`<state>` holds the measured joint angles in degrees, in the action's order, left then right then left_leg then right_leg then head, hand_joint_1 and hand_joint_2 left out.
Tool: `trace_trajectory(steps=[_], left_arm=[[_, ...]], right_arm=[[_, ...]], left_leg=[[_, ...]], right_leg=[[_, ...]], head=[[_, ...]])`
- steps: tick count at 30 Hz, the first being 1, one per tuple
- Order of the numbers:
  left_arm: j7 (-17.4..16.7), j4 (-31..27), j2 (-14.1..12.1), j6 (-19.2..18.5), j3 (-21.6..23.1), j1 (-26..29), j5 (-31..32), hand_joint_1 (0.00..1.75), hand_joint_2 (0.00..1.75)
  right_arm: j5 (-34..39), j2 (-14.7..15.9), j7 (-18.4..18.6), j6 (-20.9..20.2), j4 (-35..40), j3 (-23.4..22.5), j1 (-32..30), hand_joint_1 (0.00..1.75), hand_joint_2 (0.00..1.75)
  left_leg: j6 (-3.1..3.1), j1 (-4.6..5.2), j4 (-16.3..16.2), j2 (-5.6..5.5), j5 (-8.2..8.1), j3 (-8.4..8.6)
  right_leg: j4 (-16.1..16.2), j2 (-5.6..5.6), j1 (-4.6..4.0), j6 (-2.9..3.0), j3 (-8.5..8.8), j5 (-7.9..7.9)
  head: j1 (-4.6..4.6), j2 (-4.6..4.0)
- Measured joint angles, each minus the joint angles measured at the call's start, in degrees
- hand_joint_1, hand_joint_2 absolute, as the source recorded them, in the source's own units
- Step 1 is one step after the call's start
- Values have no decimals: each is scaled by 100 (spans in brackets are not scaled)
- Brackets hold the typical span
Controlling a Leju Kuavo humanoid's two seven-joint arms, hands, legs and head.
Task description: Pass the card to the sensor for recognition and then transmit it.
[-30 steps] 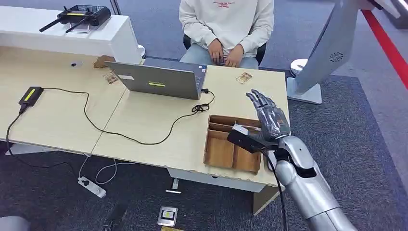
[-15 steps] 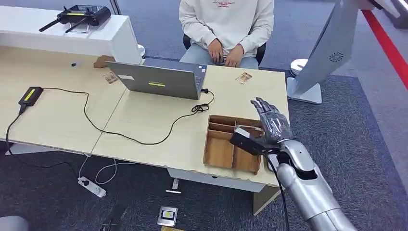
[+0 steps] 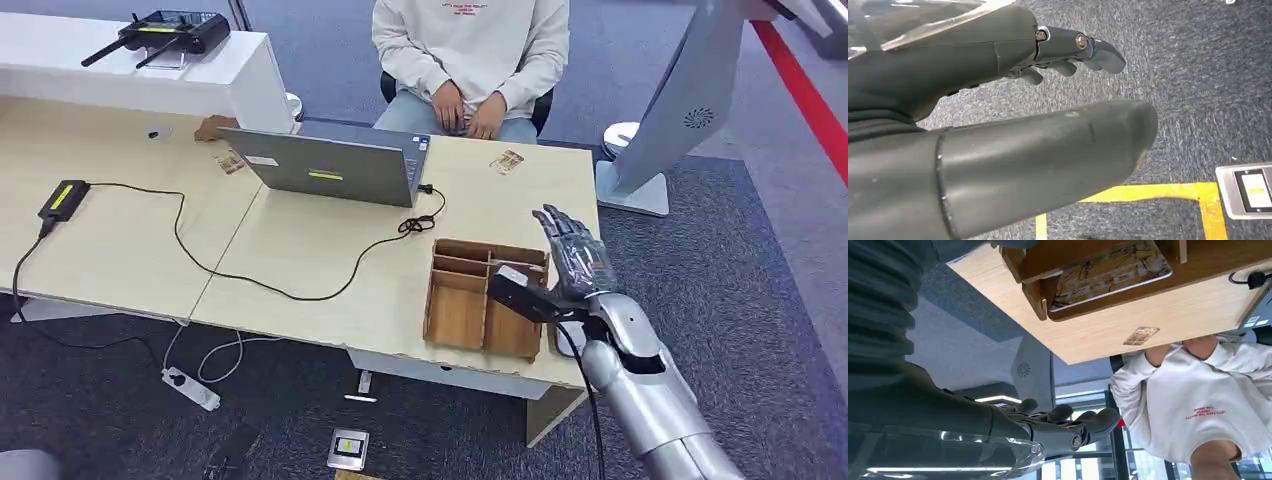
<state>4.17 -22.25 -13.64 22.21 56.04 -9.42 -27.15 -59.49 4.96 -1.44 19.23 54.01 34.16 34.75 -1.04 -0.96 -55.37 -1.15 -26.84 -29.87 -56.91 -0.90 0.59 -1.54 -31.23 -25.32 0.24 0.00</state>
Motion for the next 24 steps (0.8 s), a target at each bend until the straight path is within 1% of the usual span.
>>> trace_trajectory(steps=[6,16,20,24], left_arm=[[66,46,-13,-50,-35,-1,160,0,0],[70,77,-28,-59,-129,-1,218,0,0],[79,79,-28,-79,-151,-2,276,0,0],[83,81,-31,-101,-153,-1,302,0,0]], right_arm=[[2,-42,-160,31,-52,-4,25,0,175],[2,-120,-186,13,-101,-4,135,0,175],[46,-155,-286,-13,-127,-2,166,0,175],[72,-199,-308,-48,-144,-2,192,0,175]], left_leg=[[0,0,0,0,0,0],[0,0,0,0,0,0],[0,0,0,0,0,0],[0,0,0,0,0,0]], right_leg=[[0,0,0,0,0,0],[0,0,0,0,1,0],[0,0,0,0,0,0],[0,0,0,0,1,0]], head=[[0,0],[2,0],[2,0],[2,0]])
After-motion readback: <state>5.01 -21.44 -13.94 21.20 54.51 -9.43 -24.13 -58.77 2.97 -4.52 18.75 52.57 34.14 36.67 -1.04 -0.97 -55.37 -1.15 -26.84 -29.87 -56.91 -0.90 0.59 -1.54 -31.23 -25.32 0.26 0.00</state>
